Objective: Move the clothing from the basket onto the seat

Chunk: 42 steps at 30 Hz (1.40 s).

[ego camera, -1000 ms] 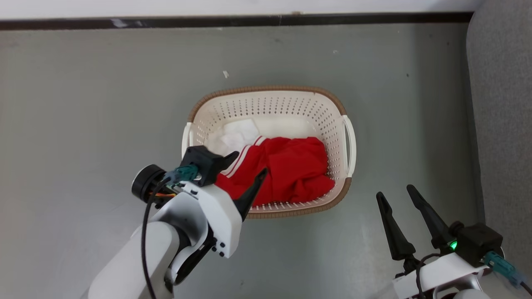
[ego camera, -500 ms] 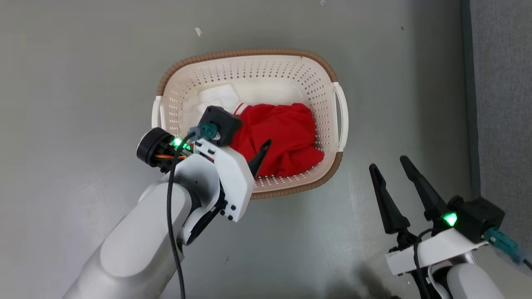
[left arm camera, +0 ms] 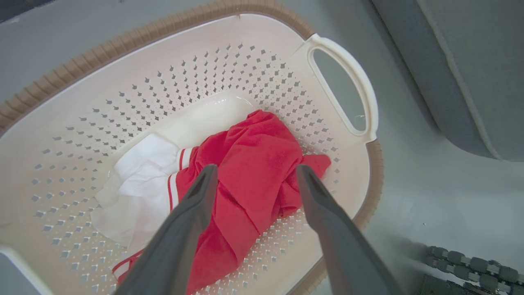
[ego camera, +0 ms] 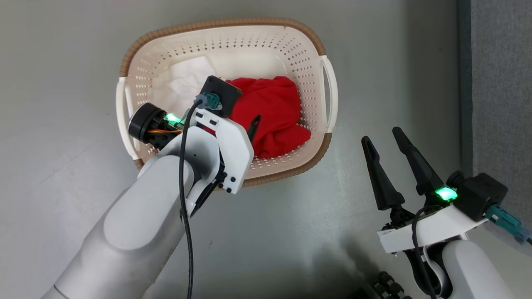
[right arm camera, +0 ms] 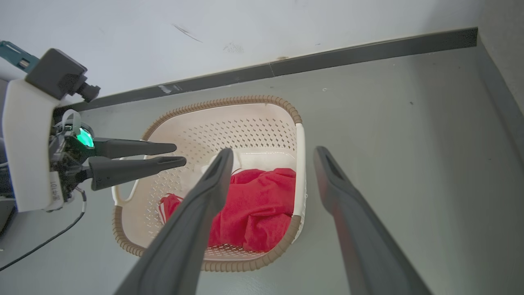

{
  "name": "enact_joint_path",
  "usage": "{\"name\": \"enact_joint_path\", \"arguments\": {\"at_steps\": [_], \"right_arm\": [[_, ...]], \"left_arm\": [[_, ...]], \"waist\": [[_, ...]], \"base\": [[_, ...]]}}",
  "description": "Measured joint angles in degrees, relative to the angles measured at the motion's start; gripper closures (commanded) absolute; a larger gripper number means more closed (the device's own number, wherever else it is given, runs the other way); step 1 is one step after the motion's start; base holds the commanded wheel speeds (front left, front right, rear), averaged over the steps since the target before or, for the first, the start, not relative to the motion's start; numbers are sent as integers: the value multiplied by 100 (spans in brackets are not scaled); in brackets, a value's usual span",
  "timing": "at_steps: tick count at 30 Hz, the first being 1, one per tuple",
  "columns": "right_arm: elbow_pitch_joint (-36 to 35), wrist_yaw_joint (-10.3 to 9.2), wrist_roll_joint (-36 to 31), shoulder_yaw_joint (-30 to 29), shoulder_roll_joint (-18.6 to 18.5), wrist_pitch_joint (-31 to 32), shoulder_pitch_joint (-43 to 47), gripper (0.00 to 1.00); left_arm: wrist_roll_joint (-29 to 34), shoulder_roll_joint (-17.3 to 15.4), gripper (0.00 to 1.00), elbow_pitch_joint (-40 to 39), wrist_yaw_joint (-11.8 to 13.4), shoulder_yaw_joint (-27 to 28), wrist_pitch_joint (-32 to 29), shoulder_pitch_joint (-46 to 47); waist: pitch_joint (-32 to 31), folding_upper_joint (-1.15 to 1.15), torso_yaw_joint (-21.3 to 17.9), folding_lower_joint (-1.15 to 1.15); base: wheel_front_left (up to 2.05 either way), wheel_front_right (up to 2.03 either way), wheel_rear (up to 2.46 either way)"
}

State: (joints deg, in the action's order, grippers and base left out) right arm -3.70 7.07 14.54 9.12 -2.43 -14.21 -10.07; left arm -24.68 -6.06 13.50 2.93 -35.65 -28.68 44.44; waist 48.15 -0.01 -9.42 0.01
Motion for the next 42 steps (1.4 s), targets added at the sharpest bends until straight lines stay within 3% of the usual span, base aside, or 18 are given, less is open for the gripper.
{"name": "enact_joint_path", "arguments": {"at_steps": [17, 42], "right_arm": [[-3, 0, 376, 296, 1, -1, -360, 0], [-2, 0, 721, 567, 4, -10, -575, 0]], "left_arm": [[315, -12, 0, 465, 245, -62, -256, 391], [371, -482, 0, 918, 407, 209, -303, 561]], "waist": [[557, 0, -433, 0], [1136, 0, -1116, 0]], "base": [[0, 0, 0], [0, 0, 0]]}}
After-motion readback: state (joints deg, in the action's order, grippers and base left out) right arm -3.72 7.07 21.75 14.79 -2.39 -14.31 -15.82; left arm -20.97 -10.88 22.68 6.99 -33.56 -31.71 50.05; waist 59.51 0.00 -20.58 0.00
